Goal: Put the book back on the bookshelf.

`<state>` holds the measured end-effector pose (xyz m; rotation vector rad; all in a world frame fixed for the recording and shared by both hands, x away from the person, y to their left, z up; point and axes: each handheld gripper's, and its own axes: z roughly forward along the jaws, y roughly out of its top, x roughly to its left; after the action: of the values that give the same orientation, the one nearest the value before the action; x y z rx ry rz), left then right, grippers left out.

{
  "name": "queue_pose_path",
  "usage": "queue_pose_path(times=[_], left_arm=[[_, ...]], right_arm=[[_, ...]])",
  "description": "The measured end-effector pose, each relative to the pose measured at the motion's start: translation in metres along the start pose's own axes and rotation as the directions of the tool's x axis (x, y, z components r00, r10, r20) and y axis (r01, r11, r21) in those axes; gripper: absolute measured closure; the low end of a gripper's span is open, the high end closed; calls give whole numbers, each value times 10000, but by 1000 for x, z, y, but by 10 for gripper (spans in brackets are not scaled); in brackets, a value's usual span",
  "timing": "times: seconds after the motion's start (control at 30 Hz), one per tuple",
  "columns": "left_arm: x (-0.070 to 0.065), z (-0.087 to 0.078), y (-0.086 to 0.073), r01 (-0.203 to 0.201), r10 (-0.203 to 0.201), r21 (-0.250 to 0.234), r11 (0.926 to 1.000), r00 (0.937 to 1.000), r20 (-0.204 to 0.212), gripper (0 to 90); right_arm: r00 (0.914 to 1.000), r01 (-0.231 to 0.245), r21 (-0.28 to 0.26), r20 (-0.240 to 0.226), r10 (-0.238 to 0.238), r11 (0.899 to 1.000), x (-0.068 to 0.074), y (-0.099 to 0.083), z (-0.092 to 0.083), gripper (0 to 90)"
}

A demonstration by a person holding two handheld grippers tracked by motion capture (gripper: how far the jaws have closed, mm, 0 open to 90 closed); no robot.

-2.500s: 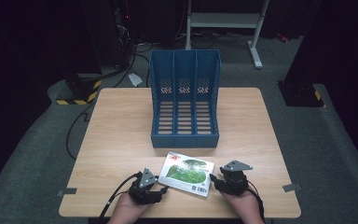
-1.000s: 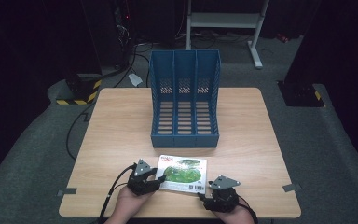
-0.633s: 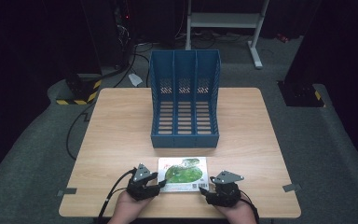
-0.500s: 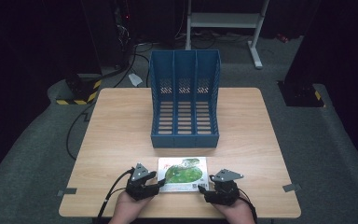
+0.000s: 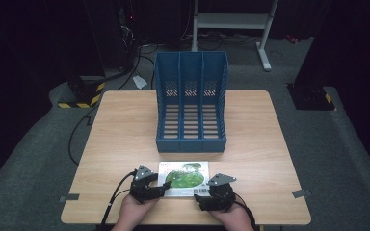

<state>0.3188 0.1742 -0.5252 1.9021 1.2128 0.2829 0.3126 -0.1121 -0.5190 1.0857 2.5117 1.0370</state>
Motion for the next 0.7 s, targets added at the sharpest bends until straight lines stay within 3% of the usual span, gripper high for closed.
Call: queue_pose_path(times=[0.03, 0.1, 0.13, 0.27, 0.5, 0.6, 0.7], left_arm=[[0, 0, 0, 0, 0, 0, 10000, 10000, 0, 368], [7, -4, -1, 393, -392, -83, 9992, 9992, 121, 381], [13, -6, -2, 743, -740, -140, 9971, 9970, 239, 394], [16, -8, -3, 1188, -1180, -208, 9927, 9924, 353, 411], [15, -11, -4, 1491, -1478, -504, 9875, 9886, 276, 473], [18, -15, -5, 1915, -1869, -746, 9787, 9803, 643, 478], [20, -17, -4, 1974, -1912, -731, 9776, 9780, 840, 483]], right_arm=[[9999, 150, 39, 23, -150, 9999, 2, 2, 2, 185], [9996, 266, 126, 41, -267, 9996, 3, 4, 4, 184], [9997, 237, 183, -53, -236, 9996, 4, 8, 7, 185], [10000, 75, 123, -30, -75, 9999, 6, 9, 9, 182], [9988, 309, -60, 393, -306, 9995, 14, 5, 9, 181], [9991, 270, -61, 332, -267, 9996, 13, 5, 9, 180], [9995, 209, -120, 229, -206, 9997, 12, 4, 8, 180]])
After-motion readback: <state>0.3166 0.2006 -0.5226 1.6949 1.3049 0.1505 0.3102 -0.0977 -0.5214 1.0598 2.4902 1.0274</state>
